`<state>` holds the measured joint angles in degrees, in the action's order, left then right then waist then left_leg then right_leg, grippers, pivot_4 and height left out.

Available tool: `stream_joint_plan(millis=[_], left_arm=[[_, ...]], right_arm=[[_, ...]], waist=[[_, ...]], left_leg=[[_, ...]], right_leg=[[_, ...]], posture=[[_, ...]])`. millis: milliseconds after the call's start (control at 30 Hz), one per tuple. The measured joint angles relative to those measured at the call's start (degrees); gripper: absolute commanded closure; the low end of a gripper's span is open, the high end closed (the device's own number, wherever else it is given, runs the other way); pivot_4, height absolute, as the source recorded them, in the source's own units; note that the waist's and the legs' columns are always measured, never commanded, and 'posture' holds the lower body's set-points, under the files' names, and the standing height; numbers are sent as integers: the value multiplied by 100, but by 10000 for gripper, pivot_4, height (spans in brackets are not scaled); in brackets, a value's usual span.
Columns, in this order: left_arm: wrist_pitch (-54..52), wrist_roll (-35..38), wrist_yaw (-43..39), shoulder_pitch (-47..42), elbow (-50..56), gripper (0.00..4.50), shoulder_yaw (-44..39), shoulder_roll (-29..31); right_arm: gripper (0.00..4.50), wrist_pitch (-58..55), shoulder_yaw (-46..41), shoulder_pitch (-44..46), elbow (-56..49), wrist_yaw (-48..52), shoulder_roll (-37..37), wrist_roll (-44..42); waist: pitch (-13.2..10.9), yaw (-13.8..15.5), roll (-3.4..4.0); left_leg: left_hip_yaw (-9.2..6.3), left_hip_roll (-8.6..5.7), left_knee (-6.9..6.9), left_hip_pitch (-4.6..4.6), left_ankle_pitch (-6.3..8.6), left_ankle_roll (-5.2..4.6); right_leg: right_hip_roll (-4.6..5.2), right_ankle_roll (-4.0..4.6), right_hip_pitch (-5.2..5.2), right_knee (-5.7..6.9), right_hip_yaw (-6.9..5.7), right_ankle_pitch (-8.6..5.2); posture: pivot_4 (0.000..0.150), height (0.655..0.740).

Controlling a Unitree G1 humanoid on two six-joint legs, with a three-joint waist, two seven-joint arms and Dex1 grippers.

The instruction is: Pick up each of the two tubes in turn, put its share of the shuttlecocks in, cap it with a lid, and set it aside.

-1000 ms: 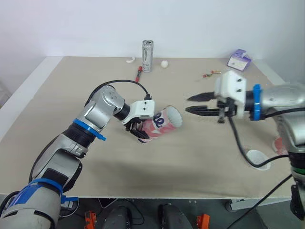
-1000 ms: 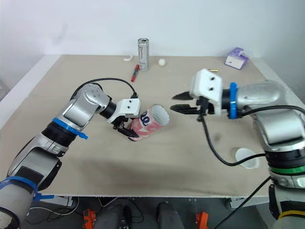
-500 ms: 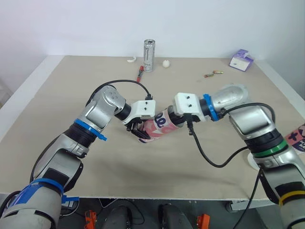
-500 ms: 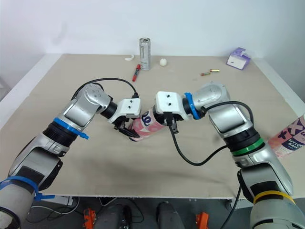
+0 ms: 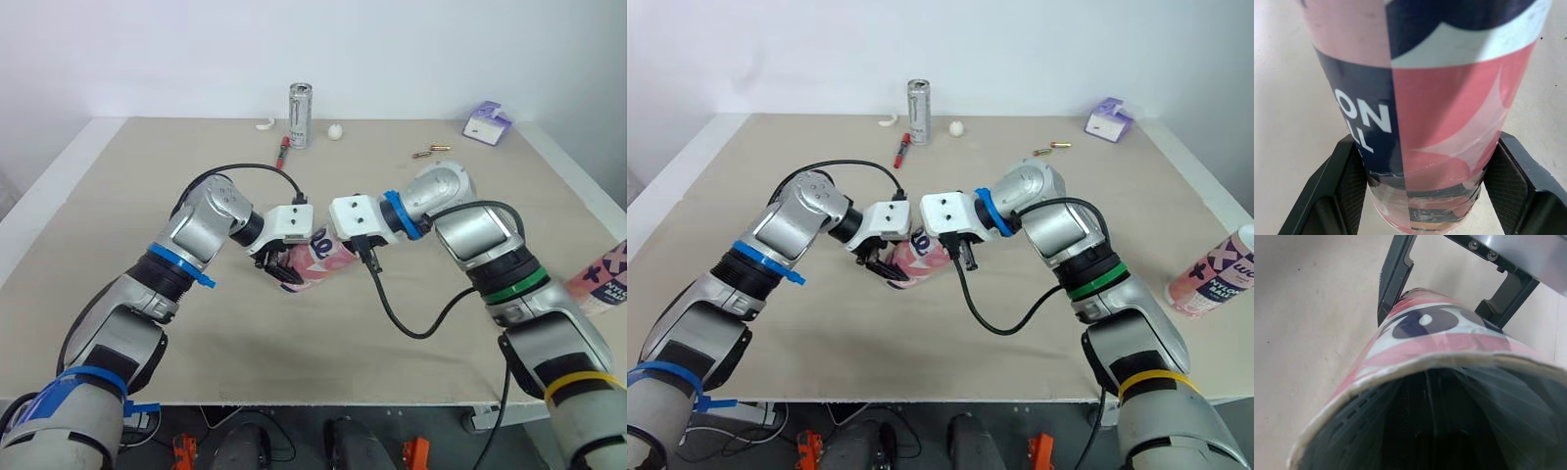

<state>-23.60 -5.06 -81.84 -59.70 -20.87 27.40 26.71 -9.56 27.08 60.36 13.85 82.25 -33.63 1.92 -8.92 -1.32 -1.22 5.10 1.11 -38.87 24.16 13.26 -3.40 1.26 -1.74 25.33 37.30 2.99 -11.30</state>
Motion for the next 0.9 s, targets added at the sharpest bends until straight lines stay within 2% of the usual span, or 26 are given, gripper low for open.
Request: stream_joint_plan(millis=[200,300,400,633,800,900], left_arm=[[-6,120,39,124,26,12912,-148,-25],[74,186,76,281,97,12912,-277,30],[125,285,136,407,112,12912,-370,123],[255,465,369,701,106,12912,-651,101],[344,866,684,1229,164,12912,-1140,-28],[725,1146,925,1770,316,12912,-1475,-106]], right_arm=[[44298,-354,-229,122,-305,232,-195,-216],[44298,-664,-542,107,-785,302,-585,-456],[44298,-928,-950,-50,-1182,288,-986,-638],[44298,-1716,-1585,-521,-1741,-88,-1272,-1130],[44298,-2253,-2522,-1272,-2167,-758,-1405,-1579],[44298,-2598,-3049,-2052,-2377,-1205,-1493,-1794]], waist=[[0,19,0],[0,23,0],[0,19,0],[0,21,0],[1,34,-2],[0,34,-2]], left_leg=[[-6,-6,0,14,4,3],[-7,-10,1,18,12,9],[-7,-8,1,16,16,8],[-6,0,0,10,6,10],[-4,-1,-2,14,7,11],[-3,-2,0,19,10,12]], right_leg=[[8,-5,5,0,-4,7],[16,-9,6,-3,-7,2],[18,-7,5,-6,-15,1],[13,24,5,-3,-20,3],[22,13,3,-10,-23,9],[27,0,6,-13,-26,15]], posture=[[1500,7400],[1500,7400],[1500,7400],[1500,7400],[1500,7400],[1500,7400]])
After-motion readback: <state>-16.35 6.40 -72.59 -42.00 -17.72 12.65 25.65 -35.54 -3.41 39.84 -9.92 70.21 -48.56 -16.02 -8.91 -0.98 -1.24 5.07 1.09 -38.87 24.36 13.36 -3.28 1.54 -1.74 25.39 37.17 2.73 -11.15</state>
